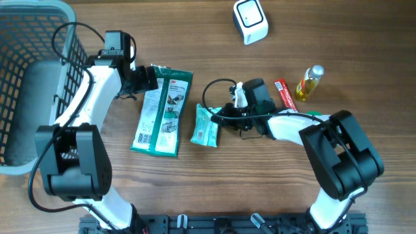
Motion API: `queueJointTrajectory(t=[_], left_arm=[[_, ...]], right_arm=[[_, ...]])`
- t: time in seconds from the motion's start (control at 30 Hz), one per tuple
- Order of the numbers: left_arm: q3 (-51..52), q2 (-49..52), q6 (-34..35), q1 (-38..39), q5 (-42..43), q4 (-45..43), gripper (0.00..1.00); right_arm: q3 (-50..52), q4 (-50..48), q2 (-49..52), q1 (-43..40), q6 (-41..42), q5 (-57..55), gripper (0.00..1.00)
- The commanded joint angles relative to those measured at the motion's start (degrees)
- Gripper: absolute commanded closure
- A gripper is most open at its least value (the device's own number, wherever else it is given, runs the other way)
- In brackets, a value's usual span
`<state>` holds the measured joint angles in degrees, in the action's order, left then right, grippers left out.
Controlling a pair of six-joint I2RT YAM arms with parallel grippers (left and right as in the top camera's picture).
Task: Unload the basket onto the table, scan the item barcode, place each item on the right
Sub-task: 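Lift the wipes pouch with the right gripper and carry it up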
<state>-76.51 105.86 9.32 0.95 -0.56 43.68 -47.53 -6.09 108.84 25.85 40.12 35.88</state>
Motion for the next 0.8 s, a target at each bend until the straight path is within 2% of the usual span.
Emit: queueJointTrajectory(t=[0.0, 0.2, 0.27, 0.7, 0.77], left_arm=[[-0.5, -0.5, 0.5, -0.3, -0.6, 0.1, 0.00], [-0.5, -0.5, 0.5, -0.3, -0.6, 0.1, 0.00], [-0.5, -0.5, 0.5, -0.3, -0.6, 0.1, 0.00], [-0.5, -0.5, 0.5, -0.3, -0.6, 0.1, 0.00], [-0.5, -0.5, 0.5, -0.3, -0.6, 0.1, 0.00]], right_arm=[[-3.2, 10.4, -6.7, 0.3, -4.8, -7.3, 0.96], [-11.3, 32.5, -21.2, 0.3, -10.2, -13.7, 0.96], [-13.5, 36.1, -23.9, 0.3, -10.7, -13.8, 0.96], [-15.3, 39.1, -26.1, 0.3, -13.5, -14.2, 0.96], [-16.3, 39.8, -26.1, 0.3, -17.5, -15.7, 0.96]])
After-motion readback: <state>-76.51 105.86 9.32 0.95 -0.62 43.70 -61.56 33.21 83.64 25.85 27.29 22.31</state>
